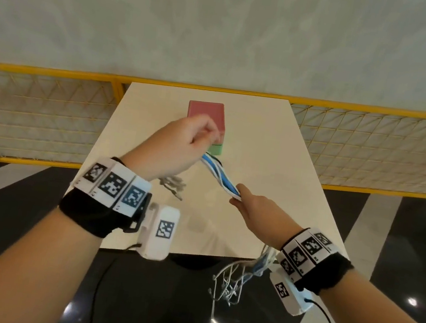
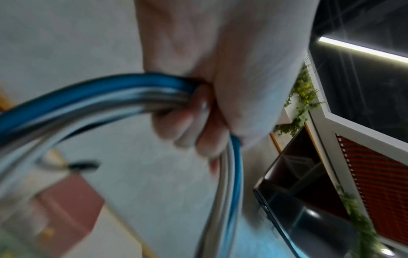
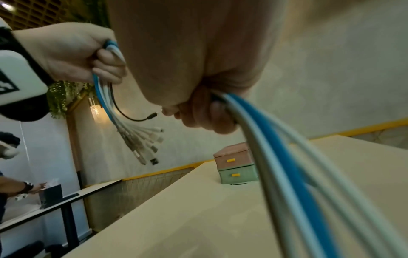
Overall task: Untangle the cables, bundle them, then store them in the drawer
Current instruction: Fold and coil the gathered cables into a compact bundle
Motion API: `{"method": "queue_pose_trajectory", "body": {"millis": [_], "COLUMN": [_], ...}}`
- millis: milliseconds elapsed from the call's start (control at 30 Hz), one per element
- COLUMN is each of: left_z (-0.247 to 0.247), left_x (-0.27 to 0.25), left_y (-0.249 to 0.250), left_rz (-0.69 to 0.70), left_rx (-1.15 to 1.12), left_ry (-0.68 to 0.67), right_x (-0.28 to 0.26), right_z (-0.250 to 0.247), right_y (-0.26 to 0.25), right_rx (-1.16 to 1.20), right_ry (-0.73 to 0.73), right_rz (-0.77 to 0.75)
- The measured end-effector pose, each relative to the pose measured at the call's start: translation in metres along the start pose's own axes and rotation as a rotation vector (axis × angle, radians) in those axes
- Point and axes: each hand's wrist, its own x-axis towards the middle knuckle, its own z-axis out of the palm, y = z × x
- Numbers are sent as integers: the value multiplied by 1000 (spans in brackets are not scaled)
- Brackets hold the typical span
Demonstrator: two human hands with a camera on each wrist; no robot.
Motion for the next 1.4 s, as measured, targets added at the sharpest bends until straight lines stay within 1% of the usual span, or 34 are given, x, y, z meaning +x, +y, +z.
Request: {"method": "queue_pose_trajectory", "body": {"millis": [67, 133, 200, 233, 333, 400, 433, 467, 500, 567, 600, 633, 667, 700, 733, 767, 800, 867, 900, 967, 1033, 1100, 1167, 1200, 1233, 1267, 1333, 1400], "left_z": [-7, -4, 13, 22, 34, 28, 24, 22, 22, 26, 29, 33, 37, 42, 47, 54, 61, 70, 70, 68, 64, 56, 45, 40, 37, 36, 37, 38], "left_x": [0, 0, -1, -2, 0, 2, 3, 3, 2, -2, -3, -4, -4, -6, -7, -9, -11, -12, -12, -11, -11, -11, -10, -10, -9, -9, -10, -12], "left_y": [-5, -6, -7, -7, -14, -23, -29, -35, -38, -35, -30, -25, -21, -18, -19, -22, -26, -36, -38, -42, -46, -45, -41, -39, -38, -38, -40, -40], "left_rz": [-127, -223, -225, -199, -151, -164, -176, -171, -132, 62, 175, 262, 292, 255, 180, 113, 79, 66, 46, 8, 17, 52, 85, 102, 117, 128, 118, 91], "left_rx": [98, 179, 232, 242, 206, 175, 143, 95, 39, -80, -88, -71, -47, -17, -1, 4, -4, -33, -43, -54, -47, -93, -199, -244, -269, -281, -317, -411], "left_ry": [-223, -384, -477, -484, -450, -439, -406, -331, -215, 51, 119, 123, 59, -63, -203, -297, -315, -228, -213, -239, -218, -140, -34, 6, 33, 48, 78, 101], "right_x": [1, 3, 7, 9, 13, 10, 8, 7, 6, 6, 6, 7, 7, 8, 8, 9, 9, 8, 7, 6, 6, 4, 0, -1, -2, -1, 5, 13], "right_z": [-2, -8, -15, -17, -22, -25, -27, -29, -31, -34, -35, -37, -39, -42, -45, -48, -52, -57, -59, -65, -70, -71, -65, -60, -55, -50, -45, -44], "right_y": [-1, -6, -15, -20, -27, -27, -26, -26, -26, -27, -28, -29, -30, -30, -29, -28, -27, -25, -24, -19, -14, -10, -7, -5, -4, -3, -3, -4], "right_rx": [-47, -45, -37, -32, -47, -91, -101, -108, -124, -182, -214, -241, -261, -276, -294, -321, -352, -354, -310, -180, -51, 161, 447, 546, 585, 571, 447, 337], "right_ry": [22, 53, 93, 110, 118, 104, 96, 89, 81, 50, 32, 18, 7, 1, -2, 3, 13, 52, 69, 99, 100, 63, -5, -34, -52, -61, -64, -51], "right_rz": [-1, -21, -60, -82, -109, -117, -116, -110, -106, -105, -108, -115, -123, -132, -137, -139, -142, -146, -139, -132, -138, -120, -77, -71, -79, -89, -117, -153]}}
